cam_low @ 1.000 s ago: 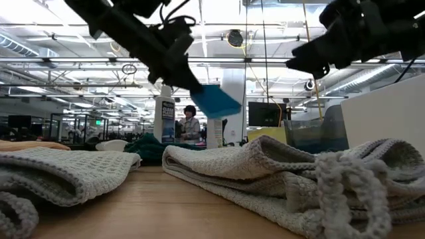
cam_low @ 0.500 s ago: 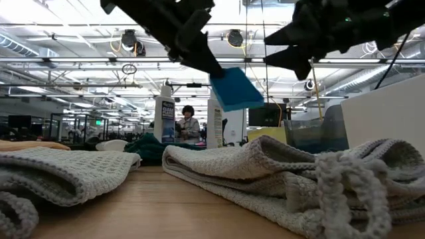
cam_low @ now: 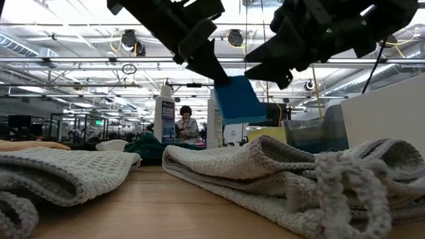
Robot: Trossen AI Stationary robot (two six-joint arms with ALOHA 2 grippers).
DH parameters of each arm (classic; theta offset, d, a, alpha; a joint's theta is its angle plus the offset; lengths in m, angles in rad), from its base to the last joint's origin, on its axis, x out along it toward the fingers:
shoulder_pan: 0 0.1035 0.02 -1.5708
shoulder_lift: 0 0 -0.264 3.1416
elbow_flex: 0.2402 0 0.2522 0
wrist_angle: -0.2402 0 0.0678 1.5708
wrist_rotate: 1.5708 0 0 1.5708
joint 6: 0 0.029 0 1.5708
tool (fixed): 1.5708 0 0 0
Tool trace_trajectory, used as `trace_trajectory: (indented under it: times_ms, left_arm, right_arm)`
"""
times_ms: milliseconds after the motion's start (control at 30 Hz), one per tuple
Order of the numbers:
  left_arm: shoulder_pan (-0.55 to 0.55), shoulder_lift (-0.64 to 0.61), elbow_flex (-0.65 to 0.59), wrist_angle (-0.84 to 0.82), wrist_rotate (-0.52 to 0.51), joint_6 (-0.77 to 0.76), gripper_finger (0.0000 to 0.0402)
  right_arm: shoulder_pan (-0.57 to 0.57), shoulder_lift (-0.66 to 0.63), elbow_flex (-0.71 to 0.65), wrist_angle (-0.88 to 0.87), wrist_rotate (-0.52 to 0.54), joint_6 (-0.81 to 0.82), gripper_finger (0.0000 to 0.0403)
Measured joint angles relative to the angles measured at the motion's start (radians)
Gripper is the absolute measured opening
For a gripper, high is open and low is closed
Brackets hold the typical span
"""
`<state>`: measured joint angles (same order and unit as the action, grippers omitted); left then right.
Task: Pick & Place Kitchen Items
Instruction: Put the blue sponge into the black bin
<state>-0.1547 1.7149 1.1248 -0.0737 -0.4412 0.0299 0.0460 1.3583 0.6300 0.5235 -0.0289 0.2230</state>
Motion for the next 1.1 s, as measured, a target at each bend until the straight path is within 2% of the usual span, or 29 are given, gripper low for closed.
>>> trace_trajectory:
  times_ms: [133, 200, 267, 367, 500, 667, 900, 1000, 1100]
  left_arm:
    - [0.001, 0.000, 0.000, -0.021, 0.000, 0.002, 0.0008]
    - [0.003, 0.000, 0.000, -0.023, 0.002, 0.003, 0.0005]
    - [0.003, 0.000, 0.000, -0.021, 0.003, 0.004, 0.0004]
    - [0.002, 0.000, 0.000, -0.011, 0.003, 0.025, 0.0008]
    - [0.001, 0.000, 0.000, -0.008, 0.004, 0.041, 0.0004]
    - [0.000, 0.000, 0.000, -0.009, 0.004, 0.044, 0.0007]
    - [-0.010, 0.000, -0.001, -0.007, 0.013, 0.048, 0.0010]
    - [-0.011, 0.000, -0.001, -0.008, 0.026, 0.048, 0.0005]
    - [-0.011, 0.000, -0.001, -0.001, 0.032, 0.047, 0.0009]
  right_arm:
    - [-0.001, -0.003, 0.042, -0.010, 0.032, -0.104, 0.0212]
    - [-0.005, -0.018, 0.082, -0.068, 0.029, -0.147, 0.0212]
    - [-0.019, -0.017, 0.166, -0.190, 0.024, -0.169, 0.0212]
    - [-0.050, 0.001, 0.319, -0.492, 0.027, -0.176, 0.0212]
    - [-0.089, 0.080, 0.464, -0.726, -0.014, -0.194, 0.0212]
    - [-0.131, 0.175, 0.497, -0.730, -0.228, -0.154, 0.0212]
    - [-0.141, 0.217, 0.494, -0.763, -0.231, -0.166, 0.0202]
    - [-0.141, 0.217, 0.495, -0.761, -0.232, -0.188, 0.0177]
    - [-0.141, 0.216, 0.495, -0.759, -0.233, -0.206, 0.0136]
